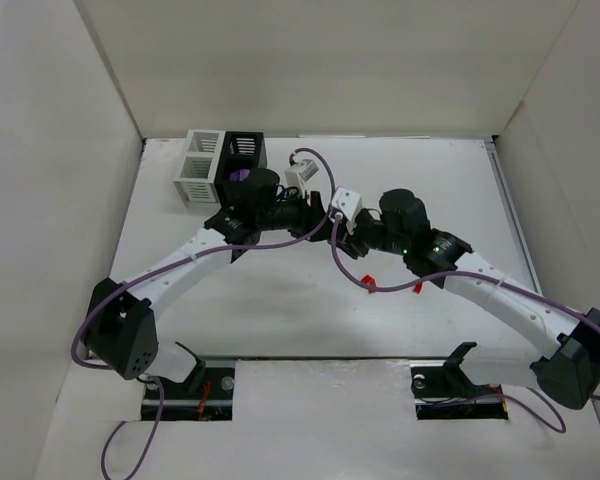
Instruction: Sort the legos into containers by color
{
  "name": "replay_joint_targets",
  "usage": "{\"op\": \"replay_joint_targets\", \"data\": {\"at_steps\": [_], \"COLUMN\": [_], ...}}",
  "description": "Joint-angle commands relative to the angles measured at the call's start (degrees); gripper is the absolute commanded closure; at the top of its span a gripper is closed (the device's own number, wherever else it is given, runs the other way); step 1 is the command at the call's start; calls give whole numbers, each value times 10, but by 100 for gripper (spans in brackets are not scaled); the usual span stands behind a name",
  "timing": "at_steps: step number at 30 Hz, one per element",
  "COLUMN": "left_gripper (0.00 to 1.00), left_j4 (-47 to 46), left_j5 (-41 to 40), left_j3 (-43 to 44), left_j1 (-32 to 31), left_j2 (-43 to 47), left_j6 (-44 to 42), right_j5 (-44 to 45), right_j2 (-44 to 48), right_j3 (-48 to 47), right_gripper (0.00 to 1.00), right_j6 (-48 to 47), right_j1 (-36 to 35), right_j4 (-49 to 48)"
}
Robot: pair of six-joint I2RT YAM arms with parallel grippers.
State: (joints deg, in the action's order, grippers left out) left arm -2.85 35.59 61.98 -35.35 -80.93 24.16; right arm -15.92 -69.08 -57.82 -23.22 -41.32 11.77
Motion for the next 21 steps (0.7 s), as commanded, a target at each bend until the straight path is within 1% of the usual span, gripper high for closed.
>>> {"op": "replay_joint_targets", "data": {"at_steps": [1, 5, 7, 8, 9, 12, 15, 16, 17, 18, 21], "left_gripper": [61, 62, 58, 58, 62, 69, 69, 69, 72, 81, 95], "left_j4": [-4, -4, -4, -4, -4, 1, 1, 1, 6, 7, 7], "left_j5": [27, 41, 49, 59, 59, 59, 59, 66, 66, 66, 66], "left_j3": [21, 21, 21, 21, 21, 21, 26, 26, 26, 26, 32], "left_j1": [-22, -22, -22, -22, -22, -27, -27, -27, -27, -27, -27], "left_j2": [-4, -9, -9, -14, -14, -14, -20, -20, -27, -27, -27], "left_j6": [-21, -21, -21, -21, -21, -21, -26, -26, -26, -26, -26], "right_j5": [0, 16, 26, 38, 38, 70, 108, 108, 108, 120, 126], "right_j2": [-5, -5, -11, -11, -11, -11, -11, -11, -4, 2, 7], "right_j3": [-37, -42, -42, -42, -42, -42, -42, -36, -36, -29, -23], "right_gripper": [64, 64, 64, 64, 64, 64, 64, 64, 64, 64, 64], "right_j6": [-8, -13, -13, -13, -13, -2, 20, 20, 26, 32, 44], "right_j1": [-5, -5, -5, -5, -5, -5, -5, -5, -5, -5, -5], "right_j4": [-41, -47, -47, -53, -53, -66, -85, -90, -96, -111, -129]}}
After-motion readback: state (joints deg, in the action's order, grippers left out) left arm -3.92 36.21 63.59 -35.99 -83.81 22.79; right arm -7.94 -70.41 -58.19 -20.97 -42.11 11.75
